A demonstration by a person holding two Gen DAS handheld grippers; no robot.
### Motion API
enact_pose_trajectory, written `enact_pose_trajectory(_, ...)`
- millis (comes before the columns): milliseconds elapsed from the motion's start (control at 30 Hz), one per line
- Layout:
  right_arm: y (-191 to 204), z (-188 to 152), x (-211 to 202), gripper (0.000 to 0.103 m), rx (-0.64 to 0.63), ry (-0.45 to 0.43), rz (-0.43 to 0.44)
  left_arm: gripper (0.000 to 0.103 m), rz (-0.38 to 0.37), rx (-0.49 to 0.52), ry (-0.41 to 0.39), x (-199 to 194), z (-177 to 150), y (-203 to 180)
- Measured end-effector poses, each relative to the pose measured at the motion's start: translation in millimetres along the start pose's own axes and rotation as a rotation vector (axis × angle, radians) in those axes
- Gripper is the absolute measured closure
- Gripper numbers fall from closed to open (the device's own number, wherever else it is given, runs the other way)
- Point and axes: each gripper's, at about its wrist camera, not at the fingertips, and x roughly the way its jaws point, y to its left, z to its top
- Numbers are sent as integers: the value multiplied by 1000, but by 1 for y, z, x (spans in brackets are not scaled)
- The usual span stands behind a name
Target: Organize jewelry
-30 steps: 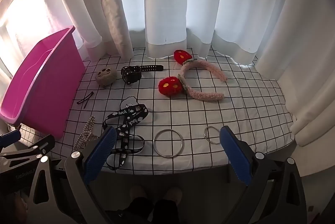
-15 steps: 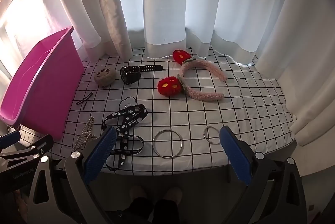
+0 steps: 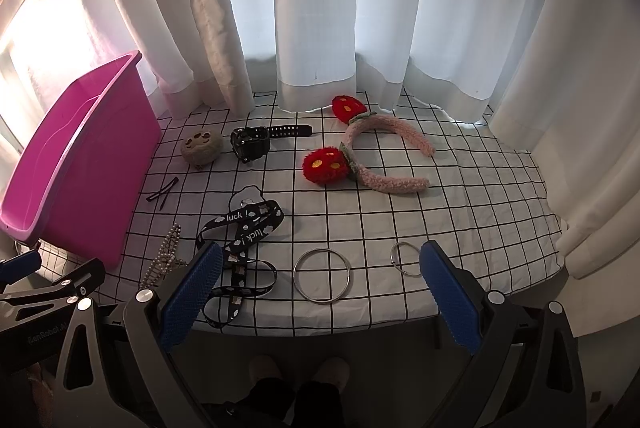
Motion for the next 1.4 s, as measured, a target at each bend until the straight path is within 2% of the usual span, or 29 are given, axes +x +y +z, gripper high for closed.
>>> enact_pose_trajectory(167,0,1,0,9,2,-2,0,6,-20,-3,6,1,0,1)
enact_pose_trajectory(1400,5,8,4,9,-4,-1,-6,6,-1,0,-19,0,7,3)
